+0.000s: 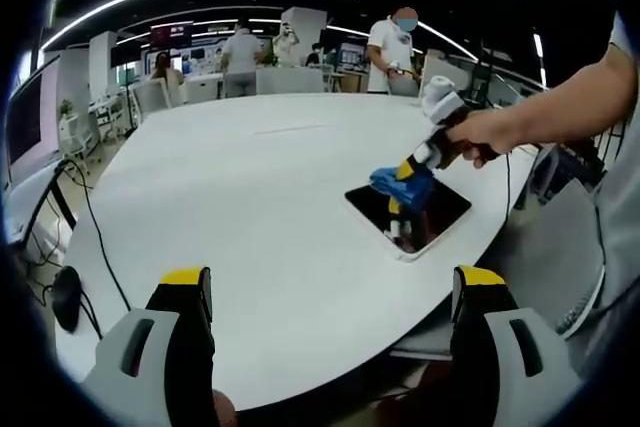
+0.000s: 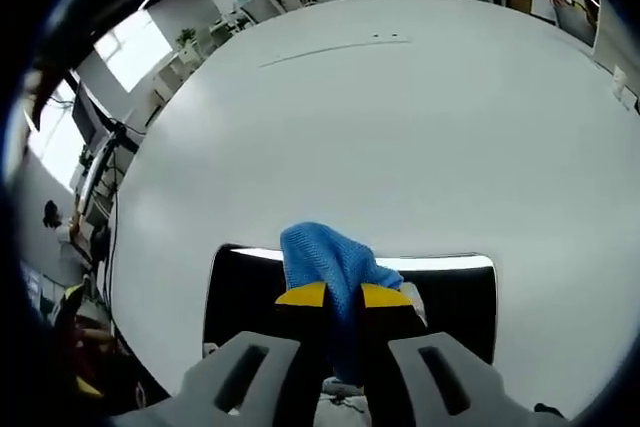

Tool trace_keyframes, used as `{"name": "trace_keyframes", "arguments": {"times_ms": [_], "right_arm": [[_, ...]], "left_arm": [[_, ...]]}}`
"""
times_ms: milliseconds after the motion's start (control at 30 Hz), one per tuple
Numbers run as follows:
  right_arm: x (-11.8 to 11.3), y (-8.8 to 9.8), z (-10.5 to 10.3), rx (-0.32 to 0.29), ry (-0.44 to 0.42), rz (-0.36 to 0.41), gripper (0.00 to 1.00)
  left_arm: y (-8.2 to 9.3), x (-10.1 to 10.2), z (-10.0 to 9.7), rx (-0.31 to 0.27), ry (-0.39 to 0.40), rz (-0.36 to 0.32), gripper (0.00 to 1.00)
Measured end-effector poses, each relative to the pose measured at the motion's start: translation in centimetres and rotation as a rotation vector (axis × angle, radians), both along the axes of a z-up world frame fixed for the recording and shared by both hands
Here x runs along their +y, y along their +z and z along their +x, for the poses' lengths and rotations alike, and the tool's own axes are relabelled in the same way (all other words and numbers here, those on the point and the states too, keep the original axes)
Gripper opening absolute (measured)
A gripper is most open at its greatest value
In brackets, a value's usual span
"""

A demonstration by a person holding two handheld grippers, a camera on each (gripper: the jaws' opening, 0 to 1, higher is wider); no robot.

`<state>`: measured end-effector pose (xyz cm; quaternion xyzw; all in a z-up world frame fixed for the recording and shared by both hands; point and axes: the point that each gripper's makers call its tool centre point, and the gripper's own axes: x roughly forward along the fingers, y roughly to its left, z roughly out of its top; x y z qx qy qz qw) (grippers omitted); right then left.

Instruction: Wipe the mirror surface with the cleaning cloth until all visible marks leave the cleaned area.

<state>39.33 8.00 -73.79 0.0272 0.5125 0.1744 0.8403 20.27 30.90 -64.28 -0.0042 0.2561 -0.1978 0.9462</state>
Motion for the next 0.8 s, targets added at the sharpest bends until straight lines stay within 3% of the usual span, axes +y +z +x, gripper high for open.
{"name": "trace_keyframes", "arguments": {"times_ms": [800], "right_arm": [[6.6,-0.1,-0.7,0.017,0.096,-0.005,0.05]], "left_arm": [[-0.5,0.4,-0.5,0.029,-0.017,-0.017,0.99]]}}
